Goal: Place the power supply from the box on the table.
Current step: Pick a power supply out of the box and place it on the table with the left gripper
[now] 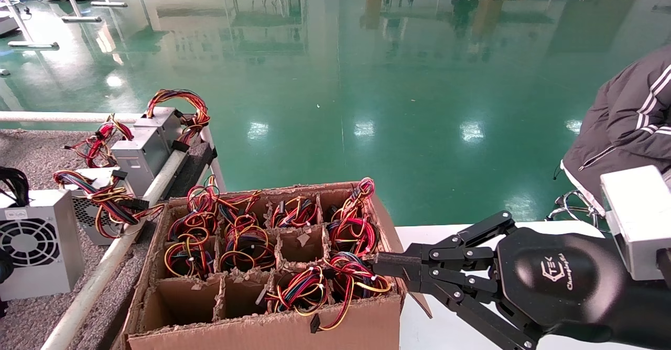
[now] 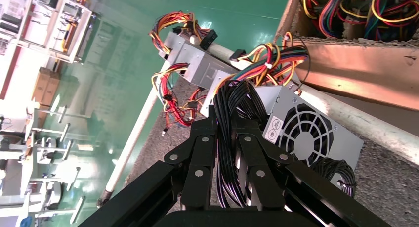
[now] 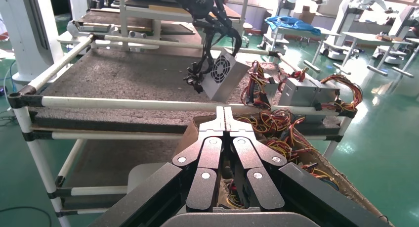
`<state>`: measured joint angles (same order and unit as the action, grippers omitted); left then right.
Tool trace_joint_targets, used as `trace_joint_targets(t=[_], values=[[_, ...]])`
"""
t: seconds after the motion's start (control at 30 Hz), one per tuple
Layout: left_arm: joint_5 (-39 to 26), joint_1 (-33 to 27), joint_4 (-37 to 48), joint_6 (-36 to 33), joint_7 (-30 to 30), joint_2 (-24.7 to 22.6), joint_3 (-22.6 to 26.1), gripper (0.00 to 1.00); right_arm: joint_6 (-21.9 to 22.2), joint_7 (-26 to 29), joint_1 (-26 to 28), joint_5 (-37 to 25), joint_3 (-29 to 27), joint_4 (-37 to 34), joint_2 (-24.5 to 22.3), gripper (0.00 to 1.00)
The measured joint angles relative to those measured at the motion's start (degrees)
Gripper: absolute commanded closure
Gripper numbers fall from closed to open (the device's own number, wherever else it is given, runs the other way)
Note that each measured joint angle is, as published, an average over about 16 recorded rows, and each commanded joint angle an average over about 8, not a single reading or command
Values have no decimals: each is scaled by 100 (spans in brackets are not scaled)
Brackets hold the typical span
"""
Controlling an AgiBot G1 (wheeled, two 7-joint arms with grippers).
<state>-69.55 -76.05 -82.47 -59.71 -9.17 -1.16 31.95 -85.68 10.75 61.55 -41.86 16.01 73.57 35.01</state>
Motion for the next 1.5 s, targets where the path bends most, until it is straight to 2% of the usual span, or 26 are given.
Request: trace_joint_targets(t=[1.5], values=[[1057, 445, -37, -114, 431, 485, 550, 100, 0, 0, 0, 0, 0, 0, 0, 100]])
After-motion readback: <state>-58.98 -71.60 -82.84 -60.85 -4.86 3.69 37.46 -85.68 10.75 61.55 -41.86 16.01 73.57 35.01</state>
